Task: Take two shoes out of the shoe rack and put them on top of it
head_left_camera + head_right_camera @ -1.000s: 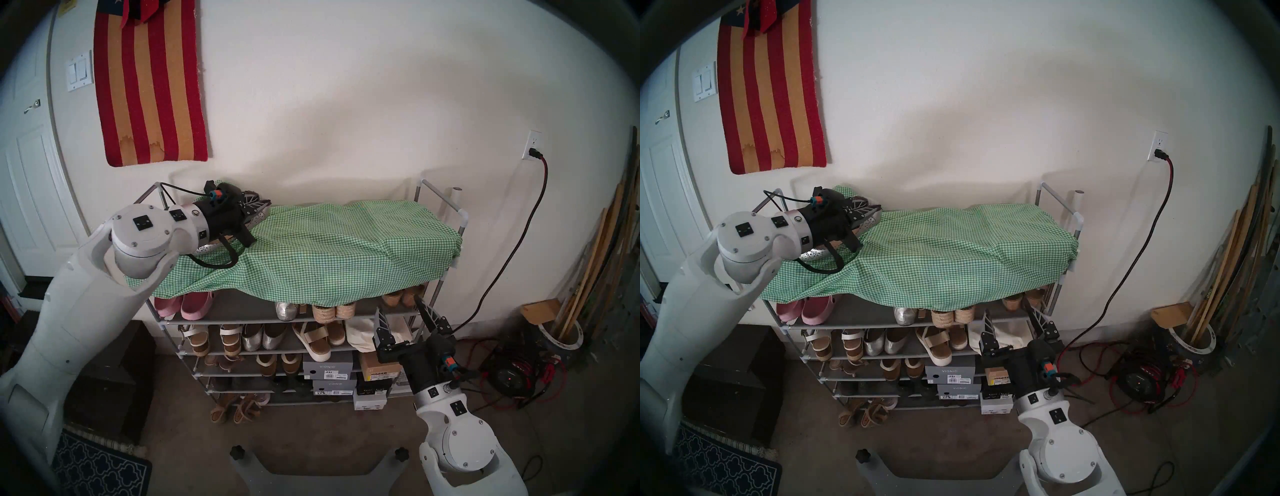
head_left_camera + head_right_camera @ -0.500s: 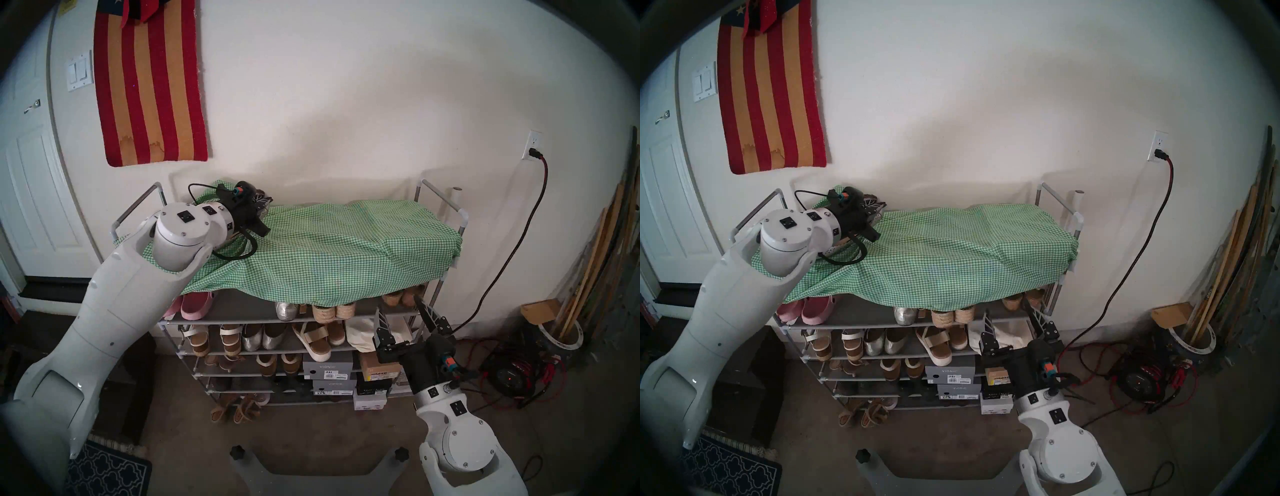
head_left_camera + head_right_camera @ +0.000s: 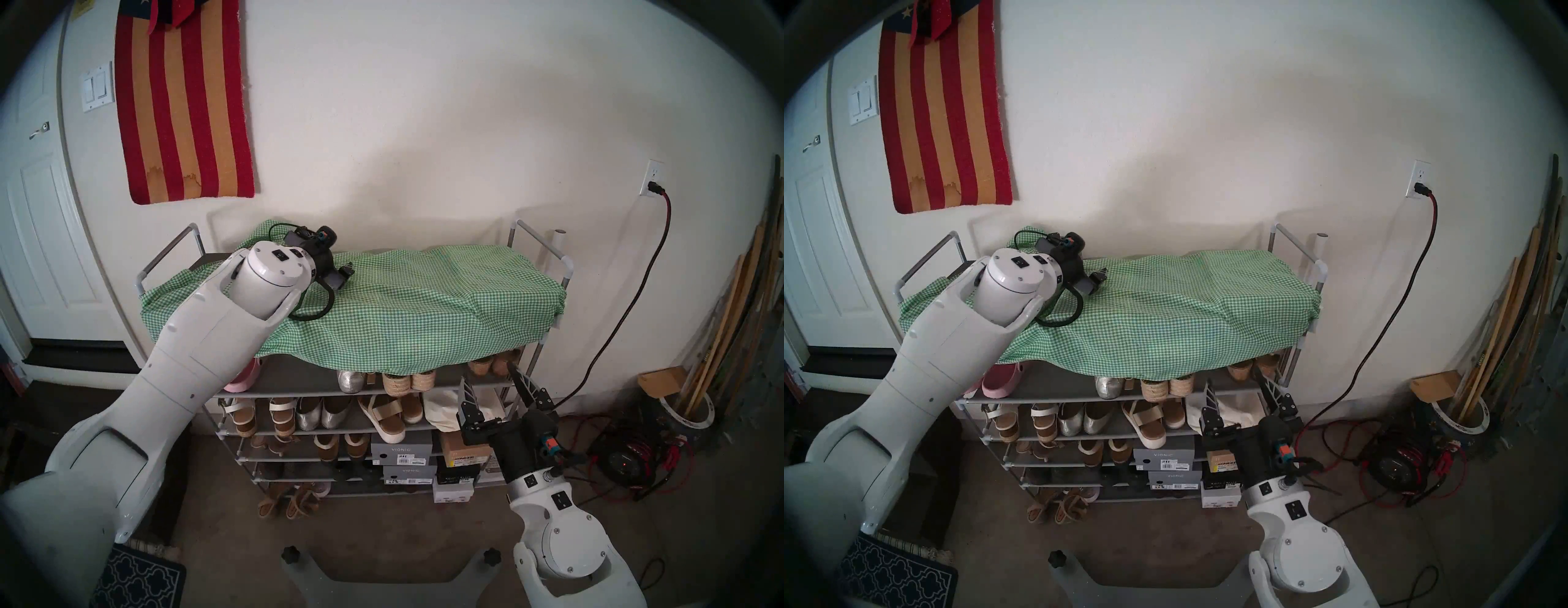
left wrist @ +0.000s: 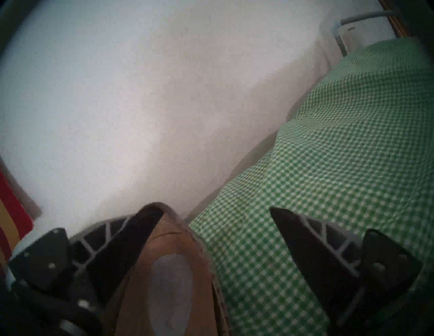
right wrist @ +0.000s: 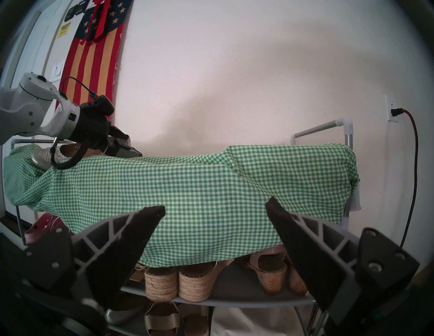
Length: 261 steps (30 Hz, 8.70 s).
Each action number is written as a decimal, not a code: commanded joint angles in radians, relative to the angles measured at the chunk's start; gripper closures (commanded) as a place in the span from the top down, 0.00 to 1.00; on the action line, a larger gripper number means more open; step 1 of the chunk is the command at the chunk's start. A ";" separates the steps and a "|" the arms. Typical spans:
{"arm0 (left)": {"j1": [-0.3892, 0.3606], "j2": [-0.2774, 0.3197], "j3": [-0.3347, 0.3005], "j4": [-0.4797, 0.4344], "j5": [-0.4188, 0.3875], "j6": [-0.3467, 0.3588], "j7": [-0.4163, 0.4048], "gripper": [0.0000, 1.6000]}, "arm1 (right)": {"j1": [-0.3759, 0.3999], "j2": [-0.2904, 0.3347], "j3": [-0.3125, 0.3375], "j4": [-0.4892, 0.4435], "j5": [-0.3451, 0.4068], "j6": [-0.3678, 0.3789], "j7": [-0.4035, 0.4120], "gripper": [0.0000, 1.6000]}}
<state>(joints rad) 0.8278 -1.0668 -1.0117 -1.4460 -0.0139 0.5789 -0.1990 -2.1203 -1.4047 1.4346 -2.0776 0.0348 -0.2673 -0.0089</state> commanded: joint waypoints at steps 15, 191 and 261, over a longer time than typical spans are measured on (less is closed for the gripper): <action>-0.228 0.230 0.062 0.048 0.220 0.006 -0.370 1.00 | 0.004 0.000 0.001 -0.001 -0.001 0.000 0.000 1.00; 0.816 0.307 -1.127 -0.380 -0.415 -0.015 -0.539 0.00 | 0.003 -0.001 0.001 -0.001 0.000 0.000 0.000 1.00; 1.126 -0.153 -1.345 -0.712 -0.392 -0.548 -0.042 0.00 | 0.004 0.000 0.002 -0.001 -0.002 0.001 0.000 1.00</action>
<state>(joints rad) 1.9531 -1.2236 -2.3548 -2.1517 -0.4052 0.0308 -0.2370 -2.1183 -1.4059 1.4348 -2.0774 0.0348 -0.2675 -0.0083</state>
